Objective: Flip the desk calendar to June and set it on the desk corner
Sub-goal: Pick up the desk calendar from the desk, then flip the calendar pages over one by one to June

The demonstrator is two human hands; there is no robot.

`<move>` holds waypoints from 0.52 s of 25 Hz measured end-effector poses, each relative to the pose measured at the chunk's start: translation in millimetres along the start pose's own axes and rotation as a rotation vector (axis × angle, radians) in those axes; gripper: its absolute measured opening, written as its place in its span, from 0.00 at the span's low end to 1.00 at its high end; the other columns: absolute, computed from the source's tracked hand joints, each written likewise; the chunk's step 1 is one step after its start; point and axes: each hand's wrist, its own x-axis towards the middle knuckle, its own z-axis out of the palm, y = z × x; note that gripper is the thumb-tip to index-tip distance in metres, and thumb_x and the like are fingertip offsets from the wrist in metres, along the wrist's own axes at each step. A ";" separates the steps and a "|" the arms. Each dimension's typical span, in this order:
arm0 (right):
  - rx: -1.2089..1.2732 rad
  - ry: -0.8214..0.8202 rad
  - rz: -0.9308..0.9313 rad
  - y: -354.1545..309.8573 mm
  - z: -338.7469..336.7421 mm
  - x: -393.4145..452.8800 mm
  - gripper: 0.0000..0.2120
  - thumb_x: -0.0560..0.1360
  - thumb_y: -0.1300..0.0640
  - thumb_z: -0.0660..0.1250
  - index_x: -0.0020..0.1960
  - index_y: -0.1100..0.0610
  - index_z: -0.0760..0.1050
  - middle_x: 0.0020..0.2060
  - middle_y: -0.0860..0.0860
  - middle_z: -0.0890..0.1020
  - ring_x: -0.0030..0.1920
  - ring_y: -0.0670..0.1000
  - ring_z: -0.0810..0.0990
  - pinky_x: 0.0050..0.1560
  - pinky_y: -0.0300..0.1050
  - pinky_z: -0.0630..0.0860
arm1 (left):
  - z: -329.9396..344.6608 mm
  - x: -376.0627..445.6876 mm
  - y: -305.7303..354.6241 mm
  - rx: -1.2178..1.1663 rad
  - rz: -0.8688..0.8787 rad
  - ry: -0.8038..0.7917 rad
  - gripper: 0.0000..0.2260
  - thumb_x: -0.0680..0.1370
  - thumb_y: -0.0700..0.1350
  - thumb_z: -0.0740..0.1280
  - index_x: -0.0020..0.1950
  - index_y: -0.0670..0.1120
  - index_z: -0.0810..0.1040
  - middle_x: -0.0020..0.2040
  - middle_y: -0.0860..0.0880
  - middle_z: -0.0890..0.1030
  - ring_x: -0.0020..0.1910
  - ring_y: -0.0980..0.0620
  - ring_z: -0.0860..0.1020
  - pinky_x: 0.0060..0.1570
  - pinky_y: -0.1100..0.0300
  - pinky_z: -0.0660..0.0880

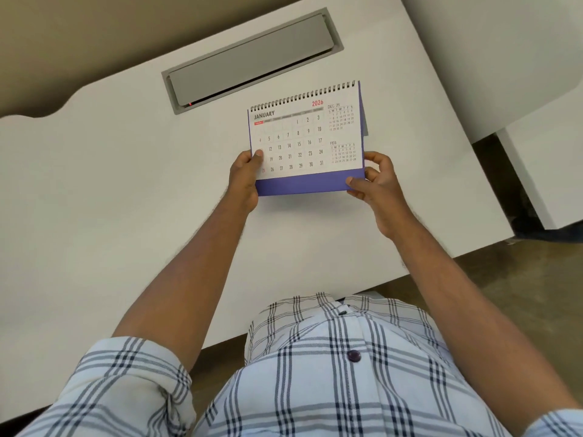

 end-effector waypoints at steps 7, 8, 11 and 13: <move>-0.056 -0.038 -0.079 -21.1 28.1 -6.2 0.14 0.83 0.50 0.64 0.66 0.53 0.76 0.60 0.48 0.85 0.56 0.48 0.84 0.53 0.43 0.80 | -52.4 -23.6 8.8 -0.062 0.045 -0.174 0.04 0.85 0.43 0.65 0.50 0.47 0.76 0.54 0.49 0.88 0.52 0.48 0.84 0.54 0.49 0.81; -0.045 -0.037 -0.073 -24.5 32.7 -4.3 0.14 0.83 0.49 0.64 0.66 0.53 0.76 0.58 0.48 0.85 0.53 0.47 0.85 0.51 0.43 0.80 | -61.2 -26.8 9.9 -0.043 0.066 -0.179 0.04 0.85 0.42 0.65 0.50 0.47 0.76 0.53 0.50 0.88 0.51 0.49 0.85 0.51 0.51 0.82; -0.005 -0.031 -0.022 -36.6 48.9 8.4 0.20 0.82 0.41 0.61 0.63 0.54 0.79 0.56 0.51 0.86 0.52 0.49 0.84 0.54 0.47 0.80 | -89.3 -32.9 13.4 0.043 0.164 -0.188 0.03 0.84 0.40 0.65 0.51 0.46 0.76 0.54 0.49 0.88 0.51 0.50 0.86 0.51 0.54 0.83; 0.024 -0.010 0.021 -44.6 63.7 15.4 0.21 0.81 0.37 0.60 0.58 0.53 0.80 0.54 0.51 0.86 0.54 0.51 0.85 0.57 0.49 0.80 | -107.8 -36.0 14.2 0.100 0.229 -0.199 0.04 0.83 0.38 0.67 0.50 0.46 0.75 0.54 0.46 0.87 0.52 0.48 0.85 0.54 0.53 0.82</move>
